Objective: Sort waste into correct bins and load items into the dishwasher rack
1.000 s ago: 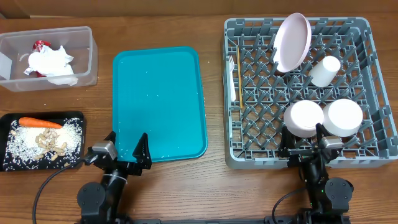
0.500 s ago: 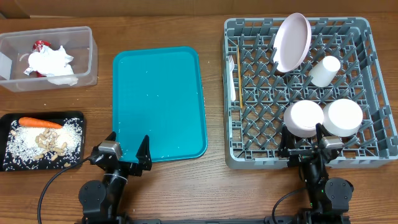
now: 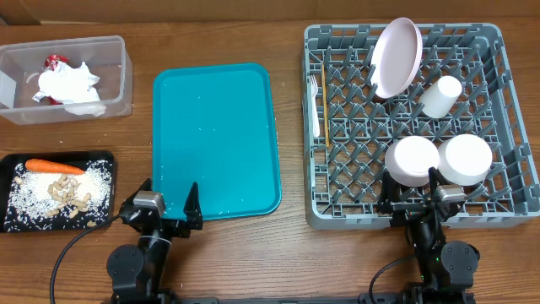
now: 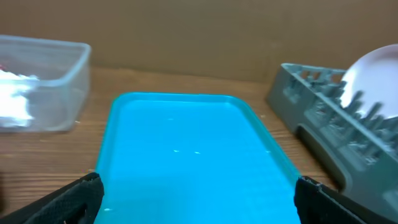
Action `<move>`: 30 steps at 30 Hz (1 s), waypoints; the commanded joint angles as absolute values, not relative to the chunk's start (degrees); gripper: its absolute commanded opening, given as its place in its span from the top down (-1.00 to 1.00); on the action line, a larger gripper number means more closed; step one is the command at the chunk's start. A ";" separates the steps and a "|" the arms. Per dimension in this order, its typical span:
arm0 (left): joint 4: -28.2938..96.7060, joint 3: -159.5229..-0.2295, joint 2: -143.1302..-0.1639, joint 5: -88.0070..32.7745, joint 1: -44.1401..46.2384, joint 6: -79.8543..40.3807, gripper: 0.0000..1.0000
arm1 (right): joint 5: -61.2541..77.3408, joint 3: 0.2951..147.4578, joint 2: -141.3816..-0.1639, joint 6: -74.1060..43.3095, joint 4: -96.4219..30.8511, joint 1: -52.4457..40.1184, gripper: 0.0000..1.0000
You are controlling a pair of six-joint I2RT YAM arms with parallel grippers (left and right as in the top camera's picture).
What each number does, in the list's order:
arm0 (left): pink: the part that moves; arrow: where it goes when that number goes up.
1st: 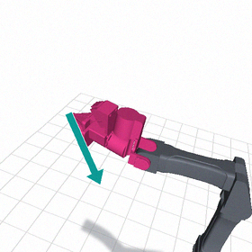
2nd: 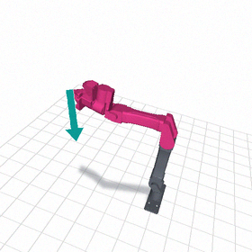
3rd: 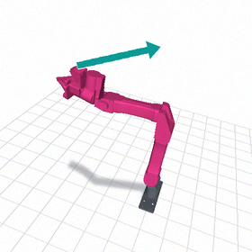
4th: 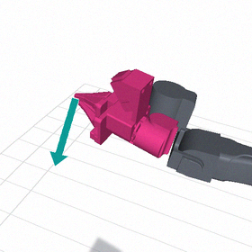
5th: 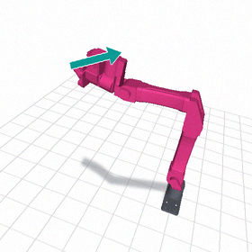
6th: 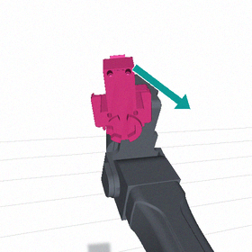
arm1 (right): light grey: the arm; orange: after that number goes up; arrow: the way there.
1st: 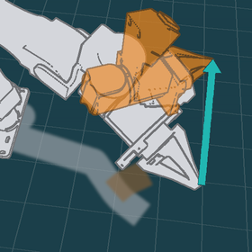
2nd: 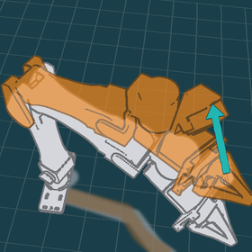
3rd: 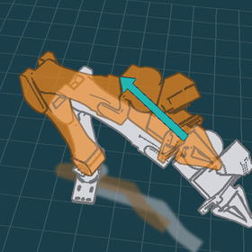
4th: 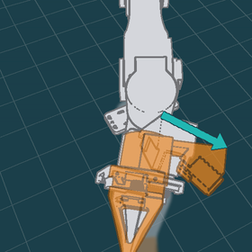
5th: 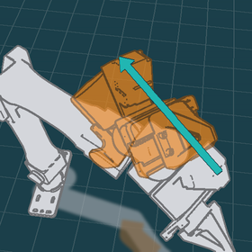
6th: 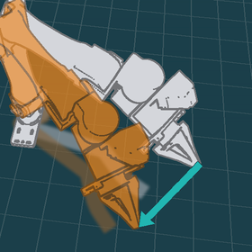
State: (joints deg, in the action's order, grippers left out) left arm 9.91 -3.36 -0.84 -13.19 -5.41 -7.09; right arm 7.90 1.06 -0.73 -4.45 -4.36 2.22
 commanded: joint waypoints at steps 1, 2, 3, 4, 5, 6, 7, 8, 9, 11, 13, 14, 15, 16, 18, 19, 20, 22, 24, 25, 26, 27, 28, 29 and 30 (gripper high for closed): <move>10.28 -3.05 -0.19 -7.88 -5.98 -0.25 -0.99 | 7.33 0.47 -0.16 -4.08 -4.16 2.44 -1.00; 10.33 -3.05 -0.19 -6.98 -5.98 0.75 -1.00 | 7.33 0.47 -0.16 -4.08 -4.16 2.44 -1.00; 10.44 -3.05 -0.19 -6.68 -6.00 1.63 -0.99 | 7.33 0.47 -0.16 -4.08 -4.16 2.44 -0.99; 10.44 -3.05 -0.19 -6.61 -6.00 1.80 -1.00 | 7.33 0.47 -0.16 -4.08 -4.16 2.44 -1.00; 10.44 -3.05 -0.19 -6.63 -6.00 1.78 -1.00 | 7.33 0.47 -0.16 -4.08 -4.16 2.44 -1.00; 10.44 -3.05 -0.19 -6.63 -6.00 1.76 -1.00 | 7.33 0.47 -0.16 -4.08 -4.16 2.44 -1.00; 10.41 -3.05 -0.19 -6.63 -6.00 1.76 -0.99 | 7.33 0.47 -0.16 -4.08 -4.16 2.44 -1.00; 10.41 -3.05 -0.19 -6.63 -6.00 1.76 -0.99 | 7.33 0.47 -0.16 -4.08 -4.16 2.44 -1.00; 10.39 -3.05 -0.19 -6.66 -6.00 1.76 -1.00 | 7.33 0.47 -0.16 -4.08 -4.16 2.44 -1.00; 10.35 -3.05 -0.21 -6.66 -6.00 1.76 -1.00 | 7.33 0.47 -0.16 -4.08 -4.16 2.44 -1.00; 10.33 -3.05 -0.21 -6.66 -6.00 1.76 -1.00 | 7.33 0.47 -0.16 -4.08 -4.16 2.44 -1.00; 10.33 -3.05 -0.21 -6.66 -6.00 1.76 -0.99 | 7.33 0.47 -0.16 -4.05 -4.16 2.44 -1.00; 10.33 -3.05 -0.21 -6.66 -6.00 1.76 -1.00 | 7.33 0.47 -0.16 -4.08 -4.16 2.44 -1.00; 10.33 -3.05 -0.21 -6.66 -6.00 1.76 -0.99 | 7.33 0.47 -0.16 -4.08 -4.16 2.44 -1.00; 10.33 -3.05 -0.21 -6.66 -6.00 1.76 -0.99 | 7.33 0.47 -0.14 -4.08 -4.16 2.44 -1.00; 10.33 -3.05 -0.21 -6.66 -6.00 1.76 -1.00 | 7.35 0.47 -0.16 -4.08 -4.16 2.44 -1.00; 10.33 -3.05 -0.21 -6.66 -6.00 1.76 -1.00 | 7.33 0.47 -0.16 -4.05 -4.16 2.44 -1.00; 10.33 -3.05 -0.21 -6.66 -6.00 1.76 -1.00 | 7.33 0.47 -0.16 -4.08 -4.16 2.44 -1.00; 10.33 -3.05 -0.21 -6.66 -6.00 1.74 -0.99 | 7.33 0.47 -0.16 -4.05 -4.16 2.44 -0.99; 10.31 -3.05 -0.21 -6.66 -6.00 1.76 -1.00 | 7.35 0.47 -0.16 -4.08 -4.16 2.44 -1.00; 10.33 -3.05 -0.21 -6.66 -6.00 1.76 -1.00 | 7.33 0.47 -0.16 -4.08 -4.16 2.44 -1.00; 10.31 -3.05 -0.21 -6.66 -6.00 1.76 -1.00 | 7.35 0.47 -0.16 -4.05 -4.16 2.44 -1.00; 10.33 -3.05 -0.21 -6.66 -6.00 1.76 -1.00 | 7.33 0.47 -0.16 -4.05 -4.16 2.44 -0.99; 10.33 -3.05 -0.21 -6.66 -6.00 1.74 -0.99 | 7.33 0.47 -0.16 -4.05 -4.16 2.44 -1.00; 10.33 -3.05 -0.21 -6.66 -6.00 1.76 -0.99 | 7.35 0.47 -0.16 -4.08 -4.16 2.44 -1.00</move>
